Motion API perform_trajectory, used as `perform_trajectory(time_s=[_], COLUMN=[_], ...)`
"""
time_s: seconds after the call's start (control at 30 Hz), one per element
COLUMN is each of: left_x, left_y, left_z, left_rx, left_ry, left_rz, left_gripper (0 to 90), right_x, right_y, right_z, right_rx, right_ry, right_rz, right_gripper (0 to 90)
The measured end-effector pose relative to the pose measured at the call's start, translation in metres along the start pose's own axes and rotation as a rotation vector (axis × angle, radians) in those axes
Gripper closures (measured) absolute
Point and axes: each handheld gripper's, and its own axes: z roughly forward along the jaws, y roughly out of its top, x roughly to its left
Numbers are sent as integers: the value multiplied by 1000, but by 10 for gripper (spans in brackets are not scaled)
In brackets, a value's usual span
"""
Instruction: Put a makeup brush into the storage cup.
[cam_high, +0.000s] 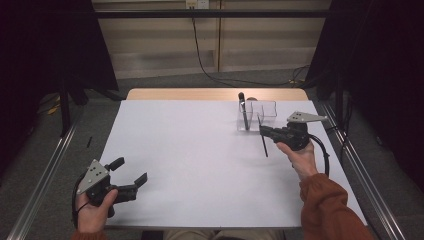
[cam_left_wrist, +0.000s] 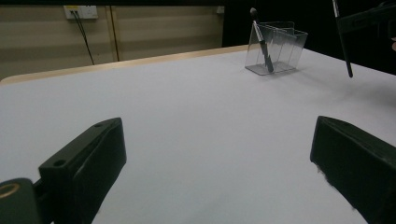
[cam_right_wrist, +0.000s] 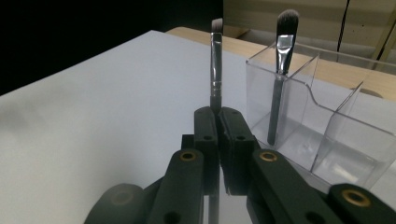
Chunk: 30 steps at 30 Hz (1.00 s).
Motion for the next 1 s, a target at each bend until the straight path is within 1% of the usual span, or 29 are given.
perform_trajectory(time_s=[0.03, 0.07, 0.13, 0.17, 0.33, 0.5, 0.73, 0.87, 1.0], left_x=[0, 0, 0, -1, 0, 0, 0, 0, -1], left_y=[0, 0, 0, 0, 0, 0, 0, 0, 0], left_z=[0, 0, 0, 0, -1, -1, -1, -2, -1], left_rx=[1, 0, 0, -1, -1, -1, -2, -2, -2], left_ry=[2, 3, 3, 4, 6, 5, 5, 8, 5], left_rz=[0, 0, -1, -3, 1, 1, 0, -2, -2], left_gripper=[37, 37, 37, 37, 37, 37, 37, 36, 36], right_x=[0, -1, -1, -1, 0, 0, 3, 4, 6], right_y=[2, 3, 5, 6, 11, 17, 36, 47, 56], right_z=[-2, -2, -3, -4, -4, -5, 1, 1, -1], right_rx=[-14, -20, -37, -42, -53, -71, -116, -130, -161], right_ry=[-7, 2, -3, 2, -2, -14, -9, -12, -8], right_rz=[-1, 3, 8, 10, 3, 5, 0, -1, -1], right_gripper=[859, 859, 859, 859, 859, 859, 859, 859, 859])
